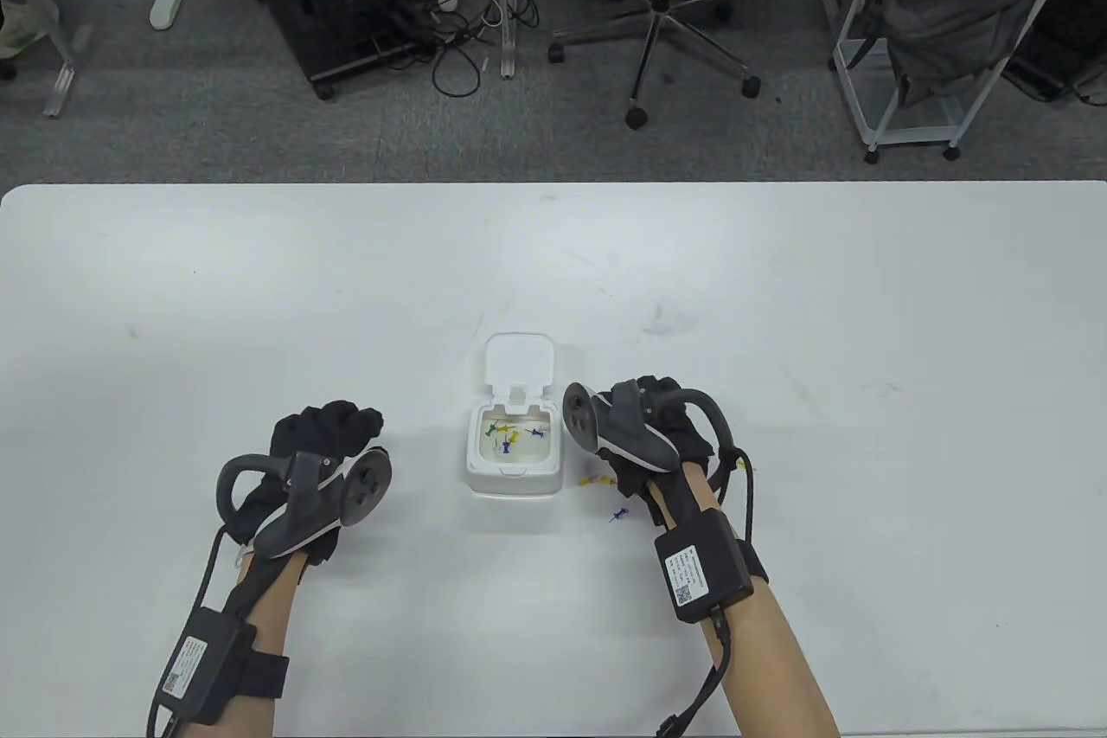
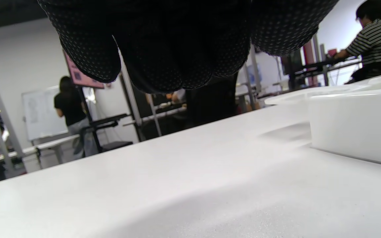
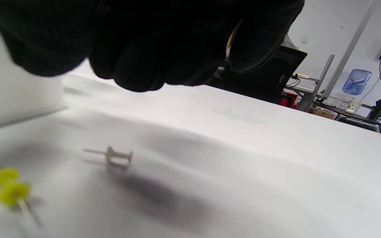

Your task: Press to open box and store push pins

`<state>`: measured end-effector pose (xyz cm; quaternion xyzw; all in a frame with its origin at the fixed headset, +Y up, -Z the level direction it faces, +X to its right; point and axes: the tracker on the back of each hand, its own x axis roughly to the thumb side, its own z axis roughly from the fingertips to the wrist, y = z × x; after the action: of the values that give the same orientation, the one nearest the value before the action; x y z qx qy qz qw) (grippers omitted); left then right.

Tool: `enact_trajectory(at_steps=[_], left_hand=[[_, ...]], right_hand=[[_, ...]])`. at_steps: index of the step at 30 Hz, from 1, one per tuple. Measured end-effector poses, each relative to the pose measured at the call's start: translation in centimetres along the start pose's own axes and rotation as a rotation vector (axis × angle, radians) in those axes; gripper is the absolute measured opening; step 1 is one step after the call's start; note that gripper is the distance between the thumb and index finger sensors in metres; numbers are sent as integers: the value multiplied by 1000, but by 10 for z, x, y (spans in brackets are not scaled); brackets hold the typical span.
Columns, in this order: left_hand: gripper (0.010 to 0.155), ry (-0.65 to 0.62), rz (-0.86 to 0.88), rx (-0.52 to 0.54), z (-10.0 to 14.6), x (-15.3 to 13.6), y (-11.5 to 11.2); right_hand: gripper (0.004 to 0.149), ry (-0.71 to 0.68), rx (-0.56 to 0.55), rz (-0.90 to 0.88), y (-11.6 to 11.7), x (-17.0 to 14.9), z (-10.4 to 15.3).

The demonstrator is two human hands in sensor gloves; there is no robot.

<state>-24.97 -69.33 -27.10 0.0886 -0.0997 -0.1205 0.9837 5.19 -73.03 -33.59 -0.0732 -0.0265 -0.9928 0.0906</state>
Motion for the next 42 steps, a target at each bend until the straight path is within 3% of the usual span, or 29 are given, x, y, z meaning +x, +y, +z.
enact_trajectory(at_steps=[16, 22, 42], left_hand=[[50, -1, -2, -1, 0, 0, 0], [50, -3, -3, -4, 0, 0, -1], [50, -1, -1, -5, 0, -1, -1]], right_hand=[[43, 23, 20, 9, 32, -4, -1], [36, 26, -11, -3, 33, -2, -3], [39, 8, -4, 68, 32, 6, -6]])
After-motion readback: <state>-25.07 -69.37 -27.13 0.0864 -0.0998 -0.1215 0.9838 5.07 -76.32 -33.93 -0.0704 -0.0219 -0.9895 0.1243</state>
